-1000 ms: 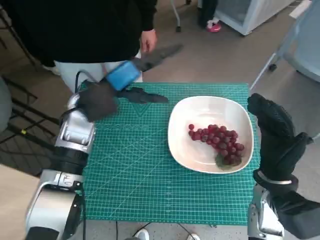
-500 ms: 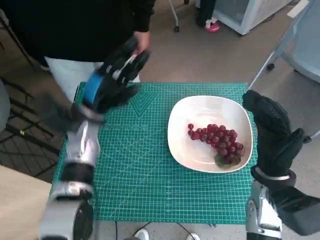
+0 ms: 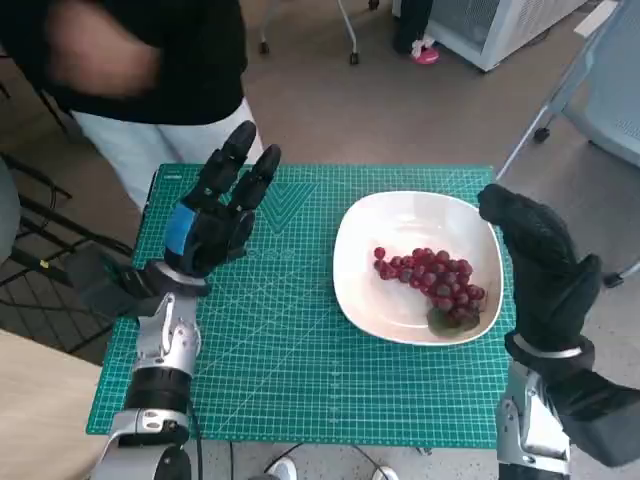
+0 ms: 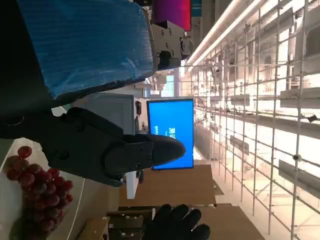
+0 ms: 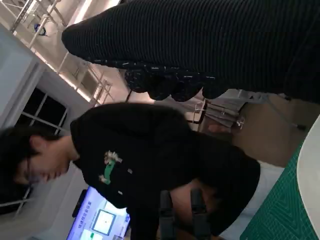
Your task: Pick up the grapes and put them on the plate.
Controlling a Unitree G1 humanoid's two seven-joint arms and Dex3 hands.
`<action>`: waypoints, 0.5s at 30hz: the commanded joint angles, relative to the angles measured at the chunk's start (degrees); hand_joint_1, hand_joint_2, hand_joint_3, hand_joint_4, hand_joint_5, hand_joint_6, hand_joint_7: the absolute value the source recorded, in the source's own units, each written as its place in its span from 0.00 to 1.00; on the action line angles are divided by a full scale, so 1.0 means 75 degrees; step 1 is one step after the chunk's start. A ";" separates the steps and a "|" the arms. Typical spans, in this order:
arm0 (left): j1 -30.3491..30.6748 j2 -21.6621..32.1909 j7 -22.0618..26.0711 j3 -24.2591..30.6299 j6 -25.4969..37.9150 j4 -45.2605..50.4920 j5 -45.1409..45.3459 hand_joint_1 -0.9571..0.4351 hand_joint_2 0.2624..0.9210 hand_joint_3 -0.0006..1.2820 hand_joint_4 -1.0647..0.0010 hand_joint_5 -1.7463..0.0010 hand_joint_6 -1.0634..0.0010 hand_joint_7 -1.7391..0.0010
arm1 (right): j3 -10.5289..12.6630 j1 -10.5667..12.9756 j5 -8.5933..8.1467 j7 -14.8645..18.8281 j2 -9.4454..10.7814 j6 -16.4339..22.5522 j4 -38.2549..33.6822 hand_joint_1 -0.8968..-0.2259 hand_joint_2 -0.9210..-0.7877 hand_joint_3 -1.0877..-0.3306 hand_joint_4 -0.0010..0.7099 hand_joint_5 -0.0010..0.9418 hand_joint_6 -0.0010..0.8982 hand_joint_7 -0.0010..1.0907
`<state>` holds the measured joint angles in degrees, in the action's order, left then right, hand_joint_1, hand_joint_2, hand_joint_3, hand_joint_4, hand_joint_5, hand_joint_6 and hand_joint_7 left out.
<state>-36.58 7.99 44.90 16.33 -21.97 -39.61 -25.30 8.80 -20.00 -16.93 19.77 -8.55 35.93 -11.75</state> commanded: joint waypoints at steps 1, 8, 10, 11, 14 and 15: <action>0.0184 -0.0070 0.0003 -0.0077 0.0152 0.0182 -0.0062 0.20 1.00 0.41 0.89 0.99 0.88 0.99 | 0.0001 0.0186 -0.0070 0.0058 -0.0027 -0.0220 0.0065 0.35 0.00 0.50 0.45 0.00 0.04 0.34; 0.0245 -0.0096 -0.0046 -0.0119 0.0212 0.0303 -0.0014 0.19 1.00 0.41 0.89 0.99 0.87 0.99 | -0.0016 0.0232 -0.0097 0.0048 -0.0031 -0.0384 0.0192 0.36 0.00 0.50 0.46 0.01 0.05 0.34; 0.0265 -0.0101 -0.0070 -0.0136 0.0209 0.0341 0.0003 0.19 1.00 0.41 0.89 0.99 0.87 0.99 | -0.0018 0.0244 -0.0099 0.0047 -0.0032 -0.0420 0.0215 0.36 0.00 0.50 0.46 0.01 0.06 0.34; 0.0274 -0.0102 -0.0075 -0.0143 0.0209 0.0358 0.0005 0.19 1.00 0.41 0.88 0.99 0.87 0.99 | -0.0018 0.0252 -0.0096 0.0046 -0.0032 -0.0434 0.0230 0.35 0.00 0.50 0.46 0.01 0.06 0.34; 0.0303 -0.0098 -0.0072 -0.0163 0.0215 0.0402 -0.0002 0.19 1.00 0.41 0.88 0.99 0.86 0.99 | -0.0022 0.0284 -0.0063 0.0026 -0.0027 -0.0463 0.0294 0.35 0.00 0.50 0.46 0.01 0.06 0.34; 0.0313 -0.0096 -0.0063 -0.0168 0.0217 0.0412 -0.0007 0.18 1.00 0.41 0.88 0.99 0.86 0.99 | -0.0026 0.0296 -0.0046 0.0016 -0.0023 -0.0468 0.0319 0.35 0.00 0.50 0.46 0.01 0.06 0.34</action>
<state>-34.90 7.16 44.48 15.47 -20.81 -37.66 -25.22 8.74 -19.26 -17.69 19.80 -8.65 33.44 -9.66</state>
